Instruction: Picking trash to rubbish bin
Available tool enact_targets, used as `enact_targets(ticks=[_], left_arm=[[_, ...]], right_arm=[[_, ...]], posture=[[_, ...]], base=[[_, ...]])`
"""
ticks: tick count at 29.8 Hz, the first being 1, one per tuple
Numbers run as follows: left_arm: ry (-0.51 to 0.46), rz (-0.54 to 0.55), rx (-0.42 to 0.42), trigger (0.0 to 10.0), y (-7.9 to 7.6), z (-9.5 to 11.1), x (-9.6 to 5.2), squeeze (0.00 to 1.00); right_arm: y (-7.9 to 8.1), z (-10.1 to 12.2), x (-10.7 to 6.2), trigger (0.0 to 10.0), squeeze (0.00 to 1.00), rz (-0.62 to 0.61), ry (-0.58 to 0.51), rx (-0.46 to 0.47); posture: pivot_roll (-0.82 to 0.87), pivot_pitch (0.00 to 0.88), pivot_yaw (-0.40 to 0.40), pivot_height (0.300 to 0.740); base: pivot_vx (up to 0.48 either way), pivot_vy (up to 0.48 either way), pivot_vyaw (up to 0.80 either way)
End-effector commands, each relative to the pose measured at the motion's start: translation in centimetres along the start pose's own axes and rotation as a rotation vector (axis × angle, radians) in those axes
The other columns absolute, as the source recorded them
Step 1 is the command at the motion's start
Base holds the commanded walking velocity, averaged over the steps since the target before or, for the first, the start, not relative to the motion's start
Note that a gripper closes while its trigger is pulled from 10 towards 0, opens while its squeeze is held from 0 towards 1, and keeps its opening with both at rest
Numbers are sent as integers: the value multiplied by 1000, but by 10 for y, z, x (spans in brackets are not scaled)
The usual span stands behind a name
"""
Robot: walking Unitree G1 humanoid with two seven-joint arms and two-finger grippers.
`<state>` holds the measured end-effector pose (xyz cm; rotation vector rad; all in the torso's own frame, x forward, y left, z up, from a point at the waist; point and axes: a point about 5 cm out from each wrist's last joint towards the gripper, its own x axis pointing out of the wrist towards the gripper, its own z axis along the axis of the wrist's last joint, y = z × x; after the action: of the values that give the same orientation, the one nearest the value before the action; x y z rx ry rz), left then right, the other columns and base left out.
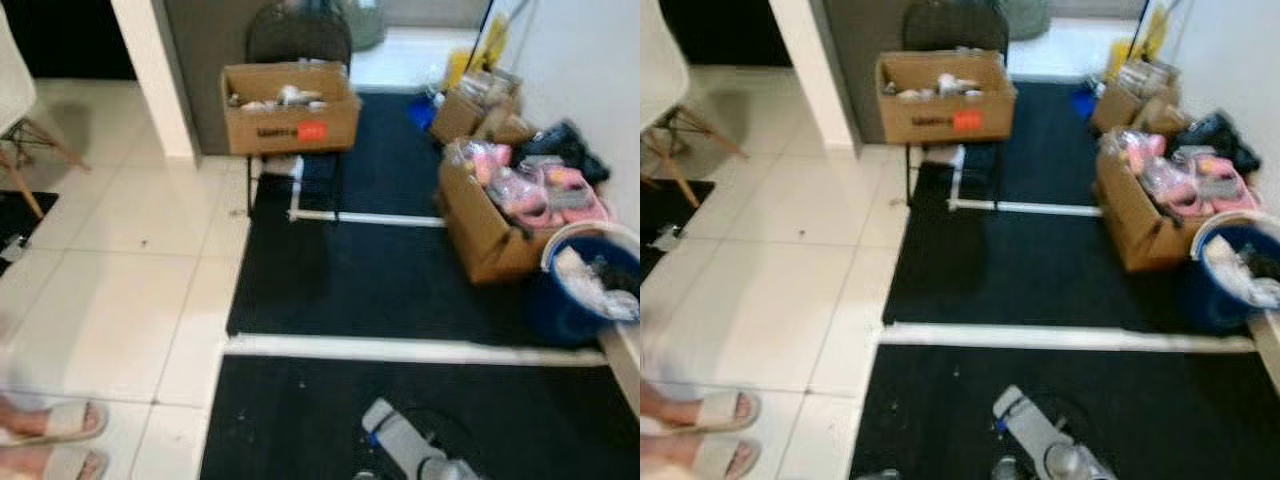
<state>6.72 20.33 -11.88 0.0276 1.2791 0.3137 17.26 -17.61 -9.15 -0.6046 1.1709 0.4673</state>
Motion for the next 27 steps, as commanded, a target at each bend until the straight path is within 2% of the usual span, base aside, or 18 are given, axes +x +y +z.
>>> enact_targets(ticks=[1, 3, 4, 6, 8, 10, 11, 13, 15, 16, 17, 19, 20, 21, 22, 24, 25, 27], left_arm=[[2, 60, -67, 10000, 2, -5, -1, 0], [-96, 182, -87, 10000, 67, 30, 2, 0], [-96, 182, -87, 10000, 67, 30, 2, 0], [-181, 268, -80, 10000, 108, 56, -4, 0], [-214, 292, -75, 10000, 117, 64, -6, 0], [-324, 330, -61, 10000, 131, 92, -12, 0], [-324, 330, -61, 10000, 131, 92, -12, 0], [-487, 324, -51, 10000, 134, 132, -22, 0], [-640, 281, -54, 10000, 126, 171, -32, 0], [-640, 281, -54, 10000, 126, 171, -32, 0], [-797, 209, -38, 10000, 109, 209, -46, 0], [-852, 181, -26, 10000, 102, 222, -52, 0], [-920, 135, -19, 10000, 91, 237, -60, 0], [-1050, 33, -9, 10000, 66, 263, -78, 0], [-1050, 33, -9, 10000, 66, 263, -78, 0], [-1148, -65, 16, 10000, 42, 280, -94, 0], [-1148, -65, 16, 10000, 42, 280, -94, 0], [-1241, -193, 47, 10000, 5, 292, -113, 0]], right_arm=[[11, -6, 1, 10000, 0, 34, 26, -1], [11, -7, 1, 10000, 0, 33, 27, -2], [11, -7, 1, 10000, 0, 33, 27, -2], [11, -6, 1, 10000, 0, 31, 26, -3], [11, -6, 1, 10000, 0, 30, 26, -3], [11, -6, 1, 10000, 0, 28, 26, -4], [11, -6, 1, 10000, 0, 28, 26, -4], [11, -6, 1, 10000, 0, 27, 26, -5], [11, -6, 1, 10000, 0, 24, 26, -6], [11, -6, 1, 10000, 0, 24, 26, -6], [10, -6, 1, 10000, 0, 22, 26, -5], [10, -6, 1, 10000, 0, 22, 26, -5], [10, -6, 1, 10000, 0, 20, 27, -3], [10, -7, 1, 10000, 0, 17, 30, -8], [10, -7, 1, 10000, 0, 17, 30, -8], [10, -7, 1, 10000, 0, 18, 36, -18], [10, -7, 1, 10000, 0, 18, 36, -18], [9, -7, 1, 10000, 0, 19, 38, -26]], posture=[[91, 123, -27, 740], [94, 127, -28, 740], [94, 127, -28, 740], [94, 127, -28, 740], [102, 131, -26, 740], [102, 131, -26, 740], [102, 131, -26, 740], [107, 133, -26, 740], [106, 133, -26, 740], [106, 133, -26, 740], [104, 133, -26, 740], [104, 133, -26, 740], [105, 133, -26, 740], [106, 134, -27, 740], [106, 134, -27, 740], [105, 134, -27, 740], [105, 134, -27, 740], [105, 134, -27, 740]], base=[[337, 0, 0], [339, 0, 0], [337, 0, 0], [337, 0, 0], [337, 0, 0], [339, 0, 0], [341, 0, 0], [341, 0, 0], [341, 0, 0], [341, 0, 0], [341, 0, 0], [341, 0, 0], [341, 0, 0], [341, 0, 0], [341, 0, 0], [337, 0, -591], [337, 0, -781], [341, 0, -775]])
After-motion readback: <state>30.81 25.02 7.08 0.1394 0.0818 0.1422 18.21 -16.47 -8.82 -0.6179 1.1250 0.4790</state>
